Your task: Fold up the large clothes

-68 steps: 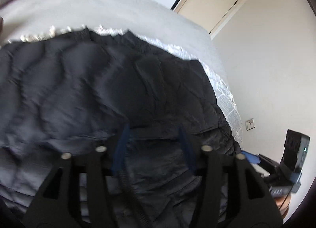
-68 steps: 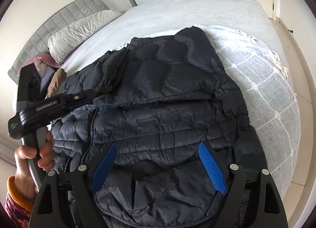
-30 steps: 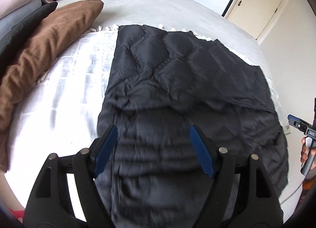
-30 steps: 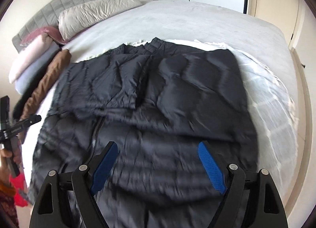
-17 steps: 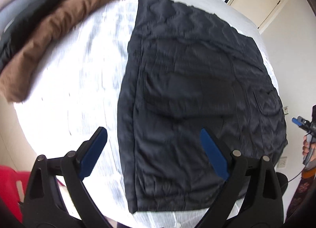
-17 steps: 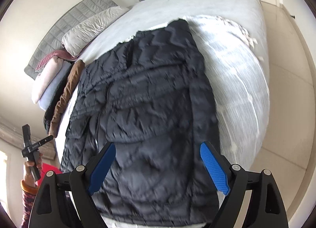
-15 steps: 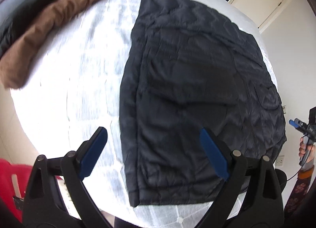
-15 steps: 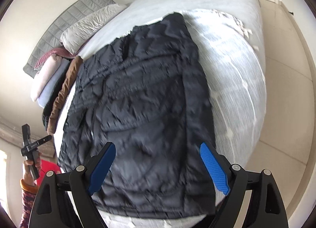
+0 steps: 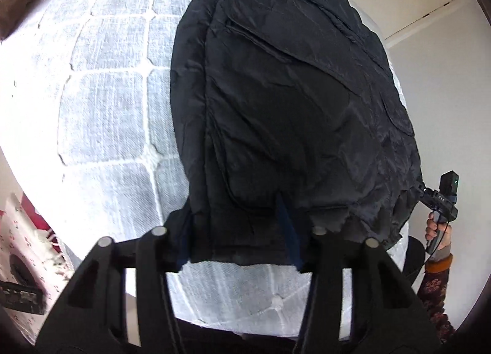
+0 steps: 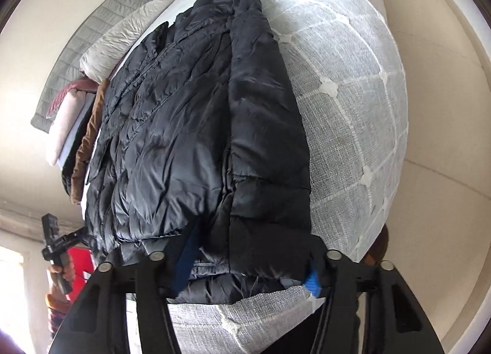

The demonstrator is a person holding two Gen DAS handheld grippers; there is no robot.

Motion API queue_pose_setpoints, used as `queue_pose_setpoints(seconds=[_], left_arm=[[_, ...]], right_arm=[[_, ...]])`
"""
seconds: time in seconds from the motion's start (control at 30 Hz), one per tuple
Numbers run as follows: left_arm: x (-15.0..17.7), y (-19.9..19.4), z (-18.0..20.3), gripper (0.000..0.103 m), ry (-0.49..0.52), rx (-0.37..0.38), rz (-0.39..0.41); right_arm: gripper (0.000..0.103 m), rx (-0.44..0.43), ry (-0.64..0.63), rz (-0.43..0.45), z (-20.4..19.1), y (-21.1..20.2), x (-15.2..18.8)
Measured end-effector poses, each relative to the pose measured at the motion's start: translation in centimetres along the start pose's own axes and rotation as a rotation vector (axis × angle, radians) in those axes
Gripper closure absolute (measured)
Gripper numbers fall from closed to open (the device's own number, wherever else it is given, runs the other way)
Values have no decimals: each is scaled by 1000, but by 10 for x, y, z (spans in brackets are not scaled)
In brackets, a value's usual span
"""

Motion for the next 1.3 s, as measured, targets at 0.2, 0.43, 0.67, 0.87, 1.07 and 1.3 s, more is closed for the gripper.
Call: queue_pose_setpoints(seconds=[0.2,0.43,0.67,0.87,1.07,1.3], left_arm=[[6,-25,19,88,-34,91,70],[16,-85,45,90,-27,225,196],[32,-147,82,91,65,298,315],[32,-193,119,91,166,355,415],[39,-234,139,91,240,384,506],[52,-261,141,91,274,379,572]], right_arm=[[91,-43,-39,73,-22,-25,-4],[92,-104,-87,178,-46,-71,-13],[93,-152,-145,277,-65,-134,-9],[93,-167,-208,385,-86,-192,4],[93,-172,-282,495,-110,-248,14],[93,-182,-353,578,-135,-284,13]])
Point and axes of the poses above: each gripper's, at about its wrist camera, not at the fingertips, and y roughly the way its jaws point, z to its right, x to its underside, the point moved 1 cm from there along y, roughly the way its jaws point, and after that the axes turned 11 degrees about z, right-handed, at the moved point
